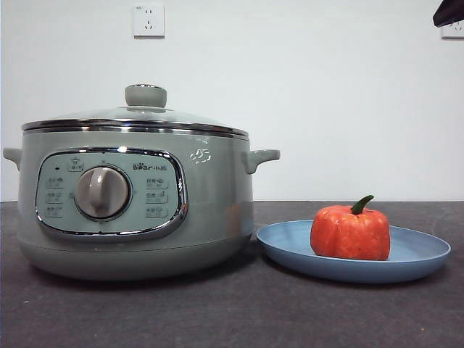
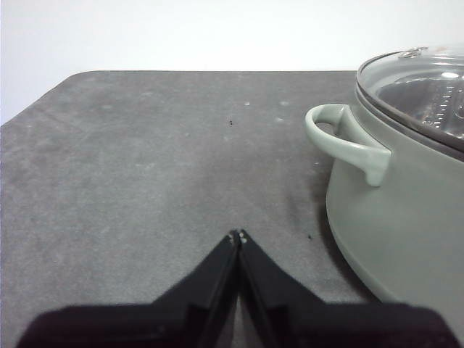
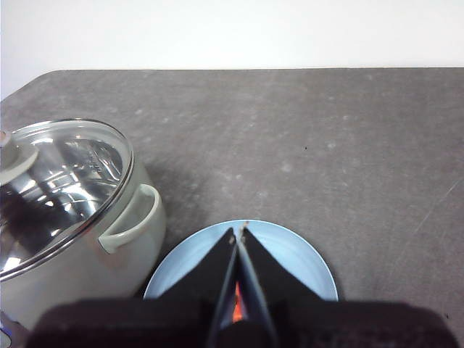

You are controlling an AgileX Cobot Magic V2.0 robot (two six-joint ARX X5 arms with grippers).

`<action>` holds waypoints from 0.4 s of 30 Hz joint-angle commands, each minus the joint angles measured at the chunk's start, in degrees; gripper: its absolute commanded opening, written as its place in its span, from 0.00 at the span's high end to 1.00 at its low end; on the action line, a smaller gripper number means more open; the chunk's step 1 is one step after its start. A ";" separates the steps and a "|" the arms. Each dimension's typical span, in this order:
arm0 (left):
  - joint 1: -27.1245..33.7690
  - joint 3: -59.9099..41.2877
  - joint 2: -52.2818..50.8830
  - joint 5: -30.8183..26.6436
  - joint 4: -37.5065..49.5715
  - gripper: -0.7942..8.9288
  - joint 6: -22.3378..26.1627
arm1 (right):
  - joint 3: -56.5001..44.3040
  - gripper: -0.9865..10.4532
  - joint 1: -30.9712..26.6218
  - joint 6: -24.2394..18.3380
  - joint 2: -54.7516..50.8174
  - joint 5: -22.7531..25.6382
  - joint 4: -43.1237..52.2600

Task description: Take the pumpkin out from the steamer,put the pumpkin in the blue plate,close the lid

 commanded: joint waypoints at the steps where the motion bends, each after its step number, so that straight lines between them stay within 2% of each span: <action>1: 0.20 -0.55 -0.15 0.02 -0.72 0.92 -0.20 | -0.20 0.92 0.04 0.55 -0.11 0.15 0.22; 4: 0.20 -0.55 -0.15 0.00 -0.72 0.92 -0.20 | -0.20 0.92 0.04 0.17 -0.11 0.15 0.22; 8: 0.20 -0.55 -0.15 0.02 -0.72 0.92 -0.20 | -0.28 0.92 0.24 -7.21 -1.18 0.15 -1.51; 12: 0.17 -0.55 -0.15 0.00 -0.72 0.92 -0.20 | -3.82 0.92 -2.25 -14.93 -6.56 1.05 -1.14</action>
